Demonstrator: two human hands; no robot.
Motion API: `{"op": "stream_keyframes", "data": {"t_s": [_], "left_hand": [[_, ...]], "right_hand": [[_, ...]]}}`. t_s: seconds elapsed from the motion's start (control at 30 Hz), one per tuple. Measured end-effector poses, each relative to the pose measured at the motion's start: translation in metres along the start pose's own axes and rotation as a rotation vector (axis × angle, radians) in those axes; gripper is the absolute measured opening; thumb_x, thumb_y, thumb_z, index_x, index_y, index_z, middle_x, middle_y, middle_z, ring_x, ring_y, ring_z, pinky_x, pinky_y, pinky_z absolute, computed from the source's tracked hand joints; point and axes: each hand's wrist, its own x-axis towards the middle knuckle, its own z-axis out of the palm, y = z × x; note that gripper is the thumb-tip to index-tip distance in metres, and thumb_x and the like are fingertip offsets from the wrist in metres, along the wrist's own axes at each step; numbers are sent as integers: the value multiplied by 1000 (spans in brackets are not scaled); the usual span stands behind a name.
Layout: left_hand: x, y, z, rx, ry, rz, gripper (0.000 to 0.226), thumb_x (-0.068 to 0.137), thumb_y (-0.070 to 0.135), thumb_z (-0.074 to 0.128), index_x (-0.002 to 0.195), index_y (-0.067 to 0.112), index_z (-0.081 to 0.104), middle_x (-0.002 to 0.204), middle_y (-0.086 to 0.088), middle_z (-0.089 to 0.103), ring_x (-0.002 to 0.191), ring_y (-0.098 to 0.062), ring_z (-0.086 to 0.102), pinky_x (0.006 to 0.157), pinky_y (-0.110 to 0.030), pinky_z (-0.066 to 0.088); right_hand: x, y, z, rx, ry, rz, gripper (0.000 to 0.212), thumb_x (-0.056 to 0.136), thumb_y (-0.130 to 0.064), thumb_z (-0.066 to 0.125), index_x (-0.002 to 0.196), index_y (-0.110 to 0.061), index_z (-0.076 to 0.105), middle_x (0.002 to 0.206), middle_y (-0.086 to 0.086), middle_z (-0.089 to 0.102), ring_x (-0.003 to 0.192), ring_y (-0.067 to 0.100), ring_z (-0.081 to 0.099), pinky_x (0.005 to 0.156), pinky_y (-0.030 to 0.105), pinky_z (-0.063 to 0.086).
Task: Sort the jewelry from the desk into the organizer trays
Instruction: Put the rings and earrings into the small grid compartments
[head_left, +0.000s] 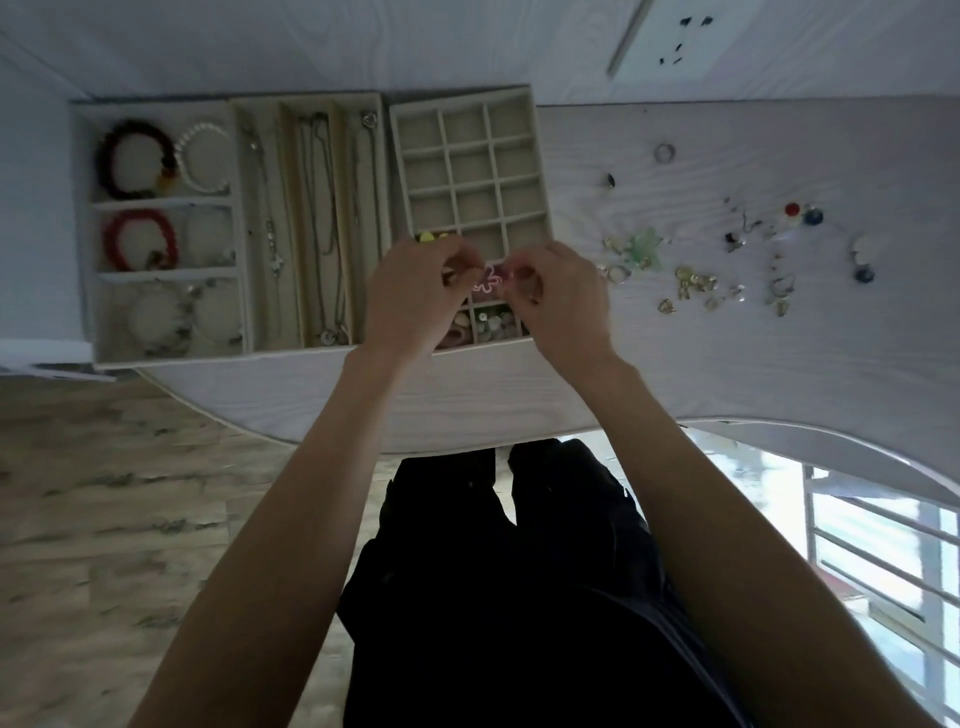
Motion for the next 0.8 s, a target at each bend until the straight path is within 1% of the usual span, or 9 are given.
{"op": "stream_keyframes", "data": {"t_s": [0.1,0.17,0.23,0.3,0.37,0.47,0.57,0.7,0.8], "left_hand": [[5,-7,-2,17,-24,19,6,88,31,63,90,30,68,80,16,64,89,-15,62,81,-38,53],[7,-12,-3,44,-27,56,8,88,30,63,91,26,69,88,7,66,95,-20,59,87,-35,48],[10,-14,-6,119,-6,101,12,88,29,64,94,20,71,100,-2,61,104,-23,50,87,-27,37],[11,-13,-8,143,11,136,15,87,28,66,95,17,72,106,-7,56,107,-26,47,86,-30,34],[12,-12,-8,140,4,175,15,86,26,66,95,16,73,106,-7,57,106,-25,48,86,-29,34],[12,-14,-7,208,37,262,14,88,24,64,96,16,72,104,-6,60,101,-24,51,84,-24,31],[7,-21,-10,257,73,349,16,87,18,58,95,17,72,103,-6,61,98,-27,52,85,-30,37],[2,-28,-14,366,15,419,20,86,21,56,96,21,74,110,-2,62,103,-30,48,87,-43,40],[-2,-27,-13,437,-29,447,30,87,28,46,98,24,74,115,-1,61,108,-29,44,87,-43,35]], "right_hand": [[0,-3,7,-92,23,5,14,82,-19,69,93,-14,63,89,1,66,77,20,60,61,27,38],[-2,-5,10,-133,50,-4,13,83,-19,68,93,-14,62,91,1,65,79,20,59,61,25,31],[-5,-5,14,-146,74,-17,11,83,-19,68,91,-14,63,92,2,63,79,19,57,61,25,31],[-8,-3,15,-160,84,-33,12,83,-19,68,91,-12,62,95,5,60,80,22,57,59,26,35],[-10,0,14,-148,112,-35,14,82,-18,68,92,-10,62,98,8,58,82,25,57,57,28,41],[-17,2,9,-128,183,-29,17,78,-7,66,94,-6,62,99,12,58,80,27,57,57,25,36],[-23,4,6,-152,230,-16,18,75,-2,63,93,-6,64,99,13,58,83,28,57,58,25,34],[-24,3,10,-191,198,-67,13,77,-6,62,87,-13,68,105,11,59,89,26,52,63,27,41],[-23,1,13,-271,109,-125,19,79,-14,53,90,-15,69,115,13,57,97,32,51,74,35,45]]}}
